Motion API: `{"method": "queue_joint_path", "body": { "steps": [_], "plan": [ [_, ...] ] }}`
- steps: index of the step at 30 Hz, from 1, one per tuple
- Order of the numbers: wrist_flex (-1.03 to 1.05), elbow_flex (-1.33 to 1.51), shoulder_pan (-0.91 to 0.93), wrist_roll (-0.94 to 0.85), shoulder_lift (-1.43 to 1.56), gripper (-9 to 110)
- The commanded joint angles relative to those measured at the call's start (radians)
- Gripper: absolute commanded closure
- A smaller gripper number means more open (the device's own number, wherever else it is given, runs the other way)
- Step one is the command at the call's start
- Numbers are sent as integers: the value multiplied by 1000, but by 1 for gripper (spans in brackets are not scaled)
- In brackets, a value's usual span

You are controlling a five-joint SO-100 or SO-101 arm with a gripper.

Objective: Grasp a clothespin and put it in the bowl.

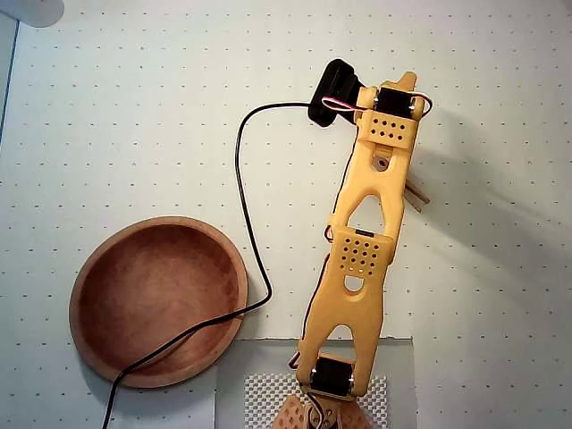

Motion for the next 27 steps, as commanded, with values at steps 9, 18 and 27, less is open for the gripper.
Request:
{"method": "queue_joint_path", "body": {
  "steps": [9, 18, 27],
  "plan": [
    [2, -64, 9, 190, 72, 58],
    [-9, -66, 26, 259, 74, 58],
    [-8, -66, 28, 304, 74, 58]
  ]
}}
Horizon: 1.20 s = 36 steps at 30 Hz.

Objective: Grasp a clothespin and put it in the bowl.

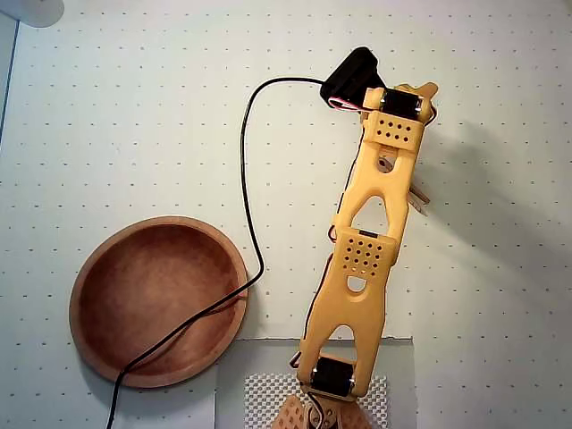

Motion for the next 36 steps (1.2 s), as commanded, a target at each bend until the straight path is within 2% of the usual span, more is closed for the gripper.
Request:
{"method": "queue_joint_path", "body": {
  "steps": [1, 36],
  "plan": [
    [-8, -66, 9, 11, 74, 58],
    [-6, -66, -127, 11, 71, 58]
  ]
}}
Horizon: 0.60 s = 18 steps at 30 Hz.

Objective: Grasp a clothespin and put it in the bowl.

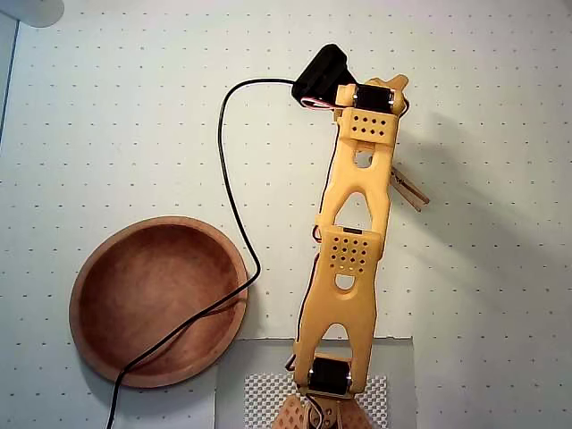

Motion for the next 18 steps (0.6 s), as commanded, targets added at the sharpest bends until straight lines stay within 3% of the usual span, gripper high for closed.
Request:
{"method": "queue_joint_path", "body": {
  "steps": [1, 18],
  "plan": [
    [-8, -66, -15, 12, 71, 58],
    [-12, -60, 49, 21, 58, 58]
  ]
}}
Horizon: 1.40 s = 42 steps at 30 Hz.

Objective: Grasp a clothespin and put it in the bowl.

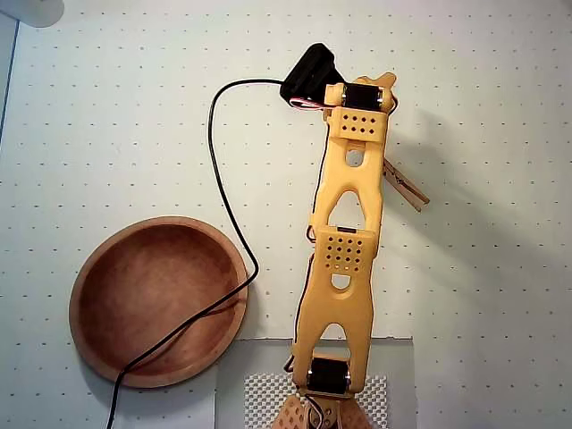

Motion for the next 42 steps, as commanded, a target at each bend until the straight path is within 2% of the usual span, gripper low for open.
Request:
{"method": "queue_joint_path", "body": {
  "steps": [1, 18, 42],
  "plan": [
    [-12, -58, 57, 9, 58, 58],
    [-11, -64, 201, -5, 60, 58],
    [-129, -52, 213, -8, 71, 58]
  ]
}}
